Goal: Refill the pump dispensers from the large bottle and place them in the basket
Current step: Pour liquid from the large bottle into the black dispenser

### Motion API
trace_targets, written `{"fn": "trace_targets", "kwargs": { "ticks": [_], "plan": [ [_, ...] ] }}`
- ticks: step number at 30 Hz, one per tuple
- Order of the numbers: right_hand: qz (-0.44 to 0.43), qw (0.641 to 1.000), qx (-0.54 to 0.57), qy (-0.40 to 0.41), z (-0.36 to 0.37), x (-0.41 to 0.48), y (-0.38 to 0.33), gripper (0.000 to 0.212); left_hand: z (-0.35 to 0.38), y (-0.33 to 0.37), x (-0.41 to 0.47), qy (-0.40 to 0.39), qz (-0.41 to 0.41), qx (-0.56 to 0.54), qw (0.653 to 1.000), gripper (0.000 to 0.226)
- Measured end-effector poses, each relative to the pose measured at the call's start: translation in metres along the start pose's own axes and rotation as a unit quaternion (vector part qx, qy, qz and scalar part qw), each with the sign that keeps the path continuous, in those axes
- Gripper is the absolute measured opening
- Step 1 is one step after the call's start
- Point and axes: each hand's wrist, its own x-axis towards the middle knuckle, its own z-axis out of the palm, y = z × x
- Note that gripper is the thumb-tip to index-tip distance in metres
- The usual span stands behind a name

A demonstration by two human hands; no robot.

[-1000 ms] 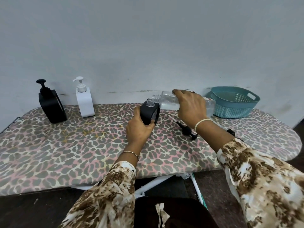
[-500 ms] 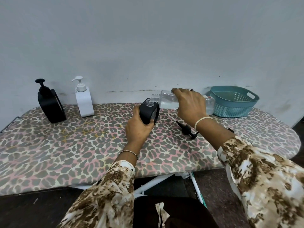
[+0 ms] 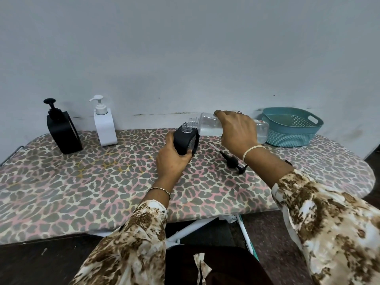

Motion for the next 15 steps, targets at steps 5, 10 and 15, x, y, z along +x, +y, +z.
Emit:
{"fn": "trace_targets", "kwargs": {
  "ticks": [5,10,15],
  "plan": [
    [-0.001,1.000,-0.001,-0.004,-0.0016,0.0001,-0.0017,0.051,-0.0037,-0.0002,0.0009,-0.012,0.007,-0.016,1.000,0.068],
    [-0.003,1.000,-0.004,-0.006,-0.0028,0.0007,-0.0014,0.050,-0.0073,-0.0020,0.0027,-0.025,-0.003,-0.034,0.999,0.066],
    [-0.003,1.000,-0.001,-0.005,-0.0011,-0.0011,-0.0001,0.049,-0.0081,-0.0021,0.0045,-0.036,-0.008,-0.034,0.999,0.064]
  ]
}}
